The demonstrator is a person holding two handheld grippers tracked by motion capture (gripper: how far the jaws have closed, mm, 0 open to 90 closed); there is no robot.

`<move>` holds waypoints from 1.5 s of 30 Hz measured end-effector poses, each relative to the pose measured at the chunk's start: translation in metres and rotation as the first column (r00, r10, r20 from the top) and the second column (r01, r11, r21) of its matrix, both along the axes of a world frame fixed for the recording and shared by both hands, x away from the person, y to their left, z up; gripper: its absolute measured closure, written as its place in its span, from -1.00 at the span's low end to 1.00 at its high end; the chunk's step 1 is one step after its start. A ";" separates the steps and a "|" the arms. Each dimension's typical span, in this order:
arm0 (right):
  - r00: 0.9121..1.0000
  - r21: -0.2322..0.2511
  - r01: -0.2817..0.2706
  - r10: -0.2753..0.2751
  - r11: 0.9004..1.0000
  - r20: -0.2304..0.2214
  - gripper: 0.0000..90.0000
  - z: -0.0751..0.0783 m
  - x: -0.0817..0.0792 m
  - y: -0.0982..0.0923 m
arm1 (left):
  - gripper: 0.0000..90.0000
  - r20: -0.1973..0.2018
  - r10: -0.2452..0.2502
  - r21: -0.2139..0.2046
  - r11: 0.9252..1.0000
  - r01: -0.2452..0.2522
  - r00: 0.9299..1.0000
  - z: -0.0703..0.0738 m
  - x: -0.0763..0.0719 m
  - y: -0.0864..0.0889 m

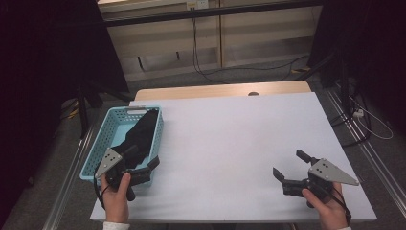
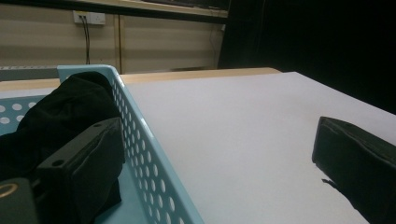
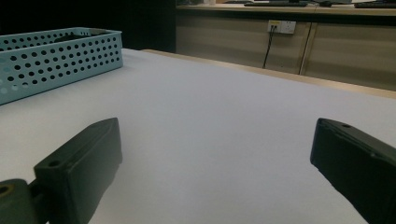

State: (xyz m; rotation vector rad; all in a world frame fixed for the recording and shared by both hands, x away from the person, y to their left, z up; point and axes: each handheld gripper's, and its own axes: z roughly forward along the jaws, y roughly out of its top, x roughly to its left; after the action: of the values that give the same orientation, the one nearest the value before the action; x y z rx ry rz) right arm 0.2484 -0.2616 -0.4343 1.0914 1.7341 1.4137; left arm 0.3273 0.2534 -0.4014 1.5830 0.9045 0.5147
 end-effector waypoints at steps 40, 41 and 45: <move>1.000 0.000 -0.021 0.021 1.000 -0.016 -0.97 -0.004 0.005 0.000 | -0.95 -0.013 0.001 0.000 1.000 -0.001 1.000 0.023 0.011 -0.008; 1.000 0.000 -0.021 0.021 1.000 -0.016 -0.97 -0.004 0.005 0.000 | -0.95 -0.013 0.001 0.000 1.000 -0.001 1.000 0.023 0.011 -0.008; 1.000 -0.005 -0.018 0.018 1.000 -0.015 -0.97 -0.003 0.003 0.001 | -0.95 -0.009 -0.003 0.005 1.000 0.003 1.000 0.031 0.015 -0.009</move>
State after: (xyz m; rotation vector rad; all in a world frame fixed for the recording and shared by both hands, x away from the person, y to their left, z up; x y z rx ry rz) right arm 0.2517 -0.2605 -0.4377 1.0894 1.7612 1.4150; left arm 0.3422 0.2441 -0.3704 1.5923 0.9080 0.5085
